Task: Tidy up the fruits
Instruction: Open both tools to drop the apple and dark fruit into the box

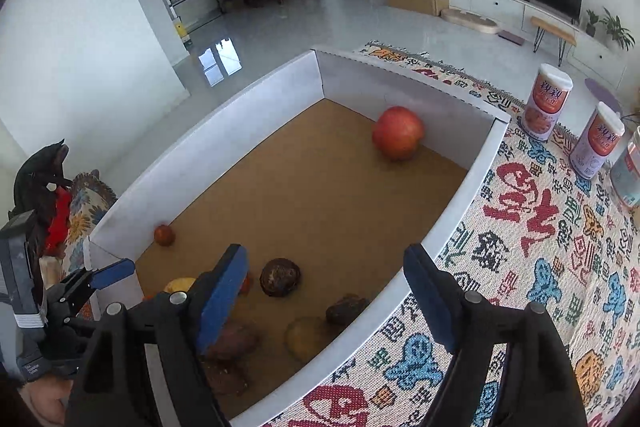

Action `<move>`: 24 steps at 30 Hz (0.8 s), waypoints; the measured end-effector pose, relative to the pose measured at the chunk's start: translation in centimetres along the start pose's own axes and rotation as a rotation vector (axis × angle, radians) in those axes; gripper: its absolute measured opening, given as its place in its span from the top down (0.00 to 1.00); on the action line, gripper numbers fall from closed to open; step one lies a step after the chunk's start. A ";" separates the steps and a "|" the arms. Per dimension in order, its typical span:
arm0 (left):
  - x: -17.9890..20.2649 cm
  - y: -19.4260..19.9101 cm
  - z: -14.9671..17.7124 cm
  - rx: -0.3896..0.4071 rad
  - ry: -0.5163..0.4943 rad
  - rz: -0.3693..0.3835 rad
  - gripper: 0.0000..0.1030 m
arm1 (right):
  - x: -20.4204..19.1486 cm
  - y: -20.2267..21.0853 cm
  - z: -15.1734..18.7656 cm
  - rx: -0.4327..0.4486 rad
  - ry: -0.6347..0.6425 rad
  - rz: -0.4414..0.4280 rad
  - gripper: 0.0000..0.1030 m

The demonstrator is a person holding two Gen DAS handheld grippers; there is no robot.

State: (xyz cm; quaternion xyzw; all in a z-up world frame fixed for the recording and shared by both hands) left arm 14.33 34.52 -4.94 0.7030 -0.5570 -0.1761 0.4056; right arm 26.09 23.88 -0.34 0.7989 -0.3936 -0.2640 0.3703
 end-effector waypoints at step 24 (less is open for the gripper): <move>-2.0 9.5 2.5 0.087 0.042 -0.237 0.01 | -8.2 8.5 8.7 0.004 0.102 0.076 0.00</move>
Point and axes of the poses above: each gripper's, at about its wrist camera, not at the fingertips, and y roughly against the way its jaws point, x to its right, z to its underside, the point moved 7 cm from there along -y, roughly the way its jaws point, and after that the axes turned 5 degrees about z, right-handed, at the moved point
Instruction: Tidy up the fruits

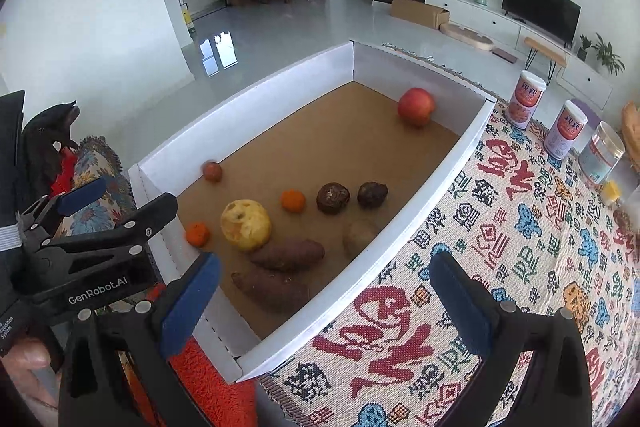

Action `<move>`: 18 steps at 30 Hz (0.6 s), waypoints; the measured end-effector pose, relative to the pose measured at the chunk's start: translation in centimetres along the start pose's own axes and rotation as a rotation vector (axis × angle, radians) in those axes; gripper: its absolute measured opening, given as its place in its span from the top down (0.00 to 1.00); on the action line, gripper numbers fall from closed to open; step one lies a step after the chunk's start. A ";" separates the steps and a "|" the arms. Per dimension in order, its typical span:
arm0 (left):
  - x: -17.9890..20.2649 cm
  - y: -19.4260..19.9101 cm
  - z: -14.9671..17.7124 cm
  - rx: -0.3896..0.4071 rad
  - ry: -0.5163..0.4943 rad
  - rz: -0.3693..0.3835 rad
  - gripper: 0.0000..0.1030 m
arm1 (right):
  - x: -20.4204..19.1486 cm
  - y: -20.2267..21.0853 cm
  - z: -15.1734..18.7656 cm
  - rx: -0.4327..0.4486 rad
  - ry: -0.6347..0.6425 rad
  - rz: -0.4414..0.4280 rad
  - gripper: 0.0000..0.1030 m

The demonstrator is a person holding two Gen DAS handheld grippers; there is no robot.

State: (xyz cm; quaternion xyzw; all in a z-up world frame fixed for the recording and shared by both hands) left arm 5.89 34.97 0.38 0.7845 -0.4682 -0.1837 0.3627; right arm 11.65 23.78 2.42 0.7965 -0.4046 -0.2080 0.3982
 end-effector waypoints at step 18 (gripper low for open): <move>-0.5 -0.5 0.1 -0.021 0.007 0.005 0.01 | -1.0 -1.6 -0.1 -0.030 0.039 0.058 0.00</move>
Point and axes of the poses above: each gripper's, at about its wrist camera, not at the fingertips, and y roughly against the way its jaws point, x to its right, z to its underside, the point moved 7 cm from there along -y, roughly the way its jaws point, and after that the axes turned 5 degrees about z, right-handed, at the moved point
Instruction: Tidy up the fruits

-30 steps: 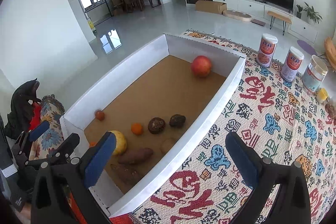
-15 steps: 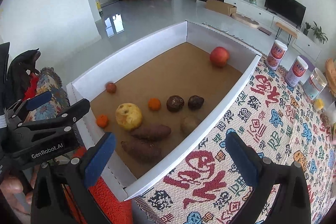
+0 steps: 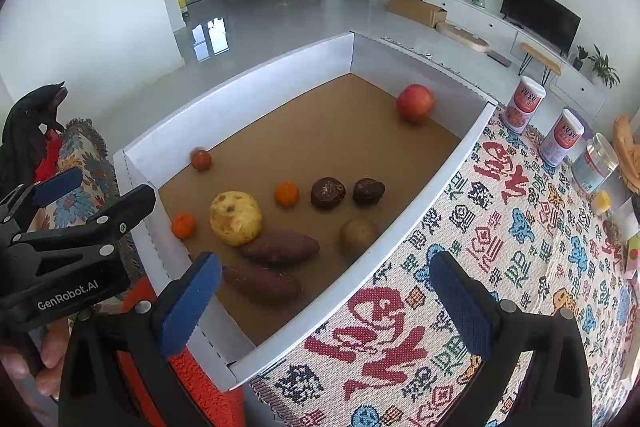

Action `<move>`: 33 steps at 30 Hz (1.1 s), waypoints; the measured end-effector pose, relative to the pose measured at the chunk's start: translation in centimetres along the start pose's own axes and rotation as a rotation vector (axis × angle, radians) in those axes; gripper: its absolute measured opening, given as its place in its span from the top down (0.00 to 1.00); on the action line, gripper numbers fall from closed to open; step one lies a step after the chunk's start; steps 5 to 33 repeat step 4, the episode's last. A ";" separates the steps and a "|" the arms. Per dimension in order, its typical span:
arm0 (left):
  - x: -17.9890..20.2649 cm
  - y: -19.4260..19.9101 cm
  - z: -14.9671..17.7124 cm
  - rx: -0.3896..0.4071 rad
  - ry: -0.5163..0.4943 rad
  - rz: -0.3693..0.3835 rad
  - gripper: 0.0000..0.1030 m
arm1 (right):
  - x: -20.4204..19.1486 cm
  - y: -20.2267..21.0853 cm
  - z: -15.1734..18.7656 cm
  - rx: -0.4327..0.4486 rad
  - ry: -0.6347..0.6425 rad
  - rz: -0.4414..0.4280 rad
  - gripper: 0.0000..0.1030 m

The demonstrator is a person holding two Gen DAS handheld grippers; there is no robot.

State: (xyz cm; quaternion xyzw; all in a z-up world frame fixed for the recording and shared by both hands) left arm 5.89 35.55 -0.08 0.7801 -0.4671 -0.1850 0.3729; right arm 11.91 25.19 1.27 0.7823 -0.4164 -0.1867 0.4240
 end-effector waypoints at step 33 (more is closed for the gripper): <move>-0.5 -0.1 0.0 -0.003 0.019 0.004 0.01 | -0.3 -0.2 -0.2 0.001 0.004 -0.005 0.00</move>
Point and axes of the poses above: each gripper's, at about its wrist camera, not at the fingertips, and y roughly against the way its jaws point, x to its right, z to its underside, the point moved 7 cm from there along -y, roughly the way its jaws point, and after that the axes turned 5 degrees about z, right-handed, at the moved point
